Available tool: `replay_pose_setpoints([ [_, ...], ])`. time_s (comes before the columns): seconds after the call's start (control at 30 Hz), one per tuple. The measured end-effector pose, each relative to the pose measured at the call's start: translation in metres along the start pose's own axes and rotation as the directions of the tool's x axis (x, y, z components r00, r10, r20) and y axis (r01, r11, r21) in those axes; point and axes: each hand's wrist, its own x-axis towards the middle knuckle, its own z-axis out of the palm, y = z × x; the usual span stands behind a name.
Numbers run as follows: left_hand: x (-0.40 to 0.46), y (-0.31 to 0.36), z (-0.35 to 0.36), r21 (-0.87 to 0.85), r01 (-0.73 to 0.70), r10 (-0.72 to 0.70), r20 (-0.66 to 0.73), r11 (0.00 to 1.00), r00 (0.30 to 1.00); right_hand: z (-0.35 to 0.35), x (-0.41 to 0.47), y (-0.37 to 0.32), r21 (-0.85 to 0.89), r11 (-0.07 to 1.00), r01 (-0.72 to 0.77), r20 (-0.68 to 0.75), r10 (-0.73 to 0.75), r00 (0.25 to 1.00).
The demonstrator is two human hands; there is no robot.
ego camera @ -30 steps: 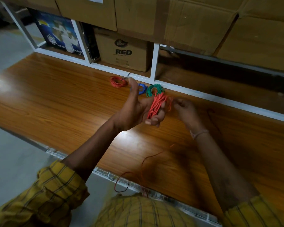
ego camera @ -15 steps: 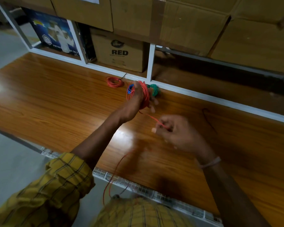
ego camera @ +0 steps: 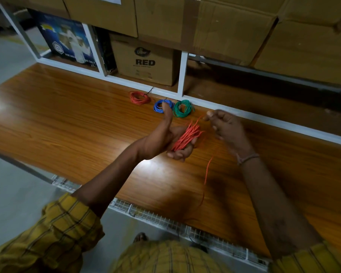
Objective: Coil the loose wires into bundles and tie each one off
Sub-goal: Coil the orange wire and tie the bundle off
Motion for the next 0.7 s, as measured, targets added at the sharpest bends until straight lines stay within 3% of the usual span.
replay_pose_setpoints([
  [0.07,0.002,0.007,0.004,-0.137,-0.062,0.064,0.012,0.989,0.998,0.020,-0.004,0.017,0.057,0.994,-0.097,0.005,0.097,0.995],
  [0.13,0.003,0.014,0.004,-0.208,-0.142,0.131,-0.063,0.968,0.989,0.040,-0.012,0.035,0.062,0.986,-0.155,0.031,0.153,0.988],
  [0.27,0.007,0.021,-0.006,-0.098,-0.202,0.160,-0.330,0.975,0.931,0.065,-0.041,0.050,0.020,0.979,-0.202,0.165,0.196,0.967],
  [0.37,0.009,0.021,-0.014,0.090,-0.127,0.155,-0.472,0.988,0.868,0.067,-0.066,0.036,-0.092,0.976,-0.198,0.367,0.218,0.904],
  [0.43,0.009,0.018,-0.022,0.239,-0.005,0.131,-0.513,0.971,0.848,0.060,-0.075,0.023,-0.222,0.968,-0.121,0.456,0.213,0.864],
  [0.57,0.009,0.001,-0.030,0.367,0.199,0.020,-0.514,0.909,0.858,0.036,-0.072,-0.011,-0.253,0.967,-0.012,0.444,0.127,0.887],
  [0.7,0.007,-0.010,-0.018,0.503,0.226,0.008,-0.422,0.834,0.907,0.000,-0.055,-0.044,-0.138,0.990,0.034,0.401,0.024,0.916],
])
